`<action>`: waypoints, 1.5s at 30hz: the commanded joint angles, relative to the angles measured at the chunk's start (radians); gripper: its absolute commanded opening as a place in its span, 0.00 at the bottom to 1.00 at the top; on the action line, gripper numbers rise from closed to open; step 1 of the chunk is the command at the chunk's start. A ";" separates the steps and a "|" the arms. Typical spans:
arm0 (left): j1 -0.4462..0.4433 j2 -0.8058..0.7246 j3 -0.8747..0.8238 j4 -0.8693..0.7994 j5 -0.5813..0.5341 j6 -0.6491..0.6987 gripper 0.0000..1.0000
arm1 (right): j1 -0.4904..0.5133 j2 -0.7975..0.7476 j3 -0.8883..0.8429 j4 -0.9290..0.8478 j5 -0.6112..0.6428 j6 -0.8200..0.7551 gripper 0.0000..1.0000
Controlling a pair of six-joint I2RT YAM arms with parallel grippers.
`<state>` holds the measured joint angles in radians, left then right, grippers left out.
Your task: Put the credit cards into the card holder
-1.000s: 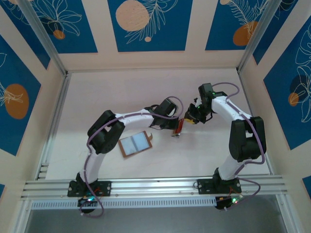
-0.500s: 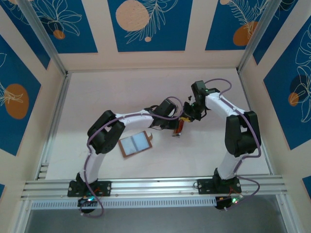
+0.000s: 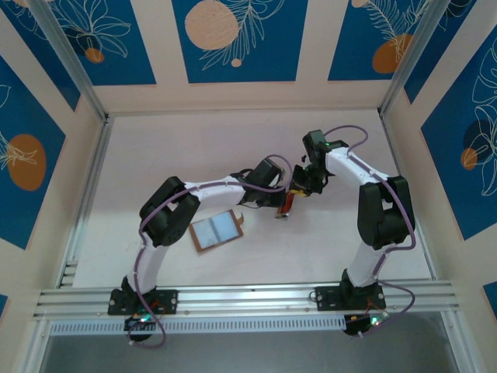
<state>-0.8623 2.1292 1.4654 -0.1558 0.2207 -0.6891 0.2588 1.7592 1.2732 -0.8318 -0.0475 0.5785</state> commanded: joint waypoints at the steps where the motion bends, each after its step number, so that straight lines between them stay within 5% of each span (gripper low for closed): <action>1: -0.010 0.018 -0.037 -0.047 -0.001 -0.009 0.07 | 0.012 0.015 0.031 -0.029 0.008 -0.008 0.19; 21: -0.006 -0.019 -0.062 -0.041 -0.017 -0.015 0.07 | 0.035 0.028 0.052 -0.018 -0.041 -0.009 0.18; 45: -0.004 -0.014 -0.063 -0.044 -0.007 -0.015 0.07 | -0.069 -0.012 -0.061 0.061 -0.136 0.010 0.15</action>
<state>-0.8623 2.1143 1.4330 -0.1169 0.2203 -0.7002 0.1921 1.7386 1.2209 -0.7734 -0.1394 0.5800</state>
